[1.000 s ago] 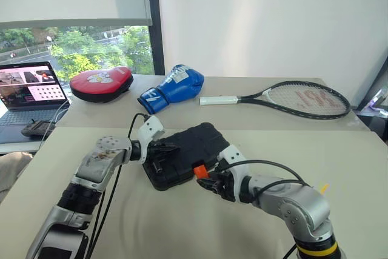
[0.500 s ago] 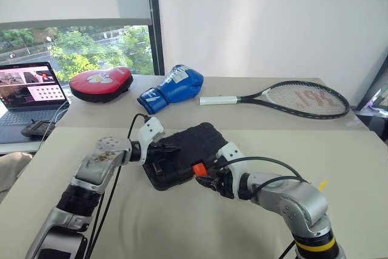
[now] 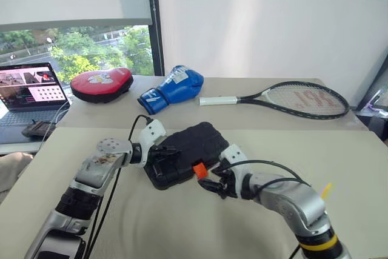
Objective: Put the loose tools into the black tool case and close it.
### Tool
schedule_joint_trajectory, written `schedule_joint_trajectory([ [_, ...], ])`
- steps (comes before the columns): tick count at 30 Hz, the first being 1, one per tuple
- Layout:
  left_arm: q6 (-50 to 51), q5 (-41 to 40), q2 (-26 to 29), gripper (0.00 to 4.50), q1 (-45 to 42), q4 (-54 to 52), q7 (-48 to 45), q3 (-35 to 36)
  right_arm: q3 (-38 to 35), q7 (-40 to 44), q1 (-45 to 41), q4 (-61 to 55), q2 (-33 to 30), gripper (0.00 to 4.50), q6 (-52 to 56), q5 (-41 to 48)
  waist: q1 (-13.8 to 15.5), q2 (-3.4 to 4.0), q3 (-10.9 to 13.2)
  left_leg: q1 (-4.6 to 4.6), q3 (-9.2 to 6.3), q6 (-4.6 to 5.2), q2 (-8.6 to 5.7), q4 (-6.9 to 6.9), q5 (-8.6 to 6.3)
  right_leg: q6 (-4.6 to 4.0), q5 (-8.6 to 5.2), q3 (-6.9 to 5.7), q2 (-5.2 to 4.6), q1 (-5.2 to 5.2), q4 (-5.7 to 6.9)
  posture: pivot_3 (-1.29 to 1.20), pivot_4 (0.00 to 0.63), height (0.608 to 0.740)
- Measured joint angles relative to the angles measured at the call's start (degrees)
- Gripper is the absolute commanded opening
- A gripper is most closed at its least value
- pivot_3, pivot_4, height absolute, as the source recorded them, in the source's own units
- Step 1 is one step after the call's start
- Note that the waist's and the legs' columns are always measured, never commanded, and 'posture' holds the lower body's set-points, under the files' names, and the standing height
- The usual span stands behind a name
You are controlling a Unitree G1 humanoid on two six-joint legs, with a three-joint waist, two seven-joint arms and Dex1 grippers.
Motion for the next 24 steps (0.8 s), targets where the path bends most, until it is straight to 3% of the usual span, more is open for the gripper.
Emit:
schedule_joint_trajectory([
  [3, 0.00, 0.00, 0.07, 0.00, 0.19, -0.07, -0.04, 0.28, -4.35, 1.68, 1.76, -4.57, -1.81, 1.43, 2.43, 3.83, 0.01, 0.03, -0.02, -0.02, -0.01, 0.02, 0.02, -0.03, -0.04, 0.00, 0.00, 0.00, -0.03, 0.00, -0.03, 0.00, 0.150, 0.740],
  [7, 0.00, 0.02, 0.06, 0.00, 0.38, -0.05, 0.15, 0.31, -6.08, 1.86, 1.32, -6.46, 0.75, 0.02, 4.06, 7.32, -0.03, 0.03, -0.02, 0.02, -0.02, 0.02, 0.04, -0.04, -0.05, 0.00, -0.01, 0.00, -0.03, 0.02, -0.06, 0.00, 0.150, 0.740],
  [13, -0.01, 0.10, 0.12, 0.00, 0.49, -0.31, 0.03, 0.13, -2.11, -1.66, -4.66, 1.98, 5.52, 0.02, 2.53, 4.30, -0.16, 0.07, -0.04, 0.01, -0.01, 0.01, 0.02, -0.04, -0.04, -0.02, -0.02, -0.01, -0.02, -0.04, -0.05, 0.00, 0.150, 0.740],
  [19, -0.01, 0.18, 0.29, 0.00, 1.06, -0.77, 0.06, 0.11, 3.53, -2.03, -5.85, 12.50, 7.31, 0.02, -1.68, -0.75, -0.55, 0.07, -0.04, 0.00, 0.01, -0.02, 0.01, -0.08, -0.02, -0.03, -0.02, 0.00, -0.02, -0.03, -0.04, 0.00, 0.150, 0.740],
  [24, -0.01, 0.19, 0.42, 0.00, 1.63, -1.26, 0.13, 0.21, 4.53, -1.49, -6.13, 14.46, 7.83, 0.02, -3.75, -2.50, -0.58, 0.08, -0.04, 0.02, -0.01, -0.02, 0.02, -0.08, -0.02, -0.03, -0.02, 0.00, -0.02, -0.03, -0.03, 0.00, 0.150, 0.740],
])
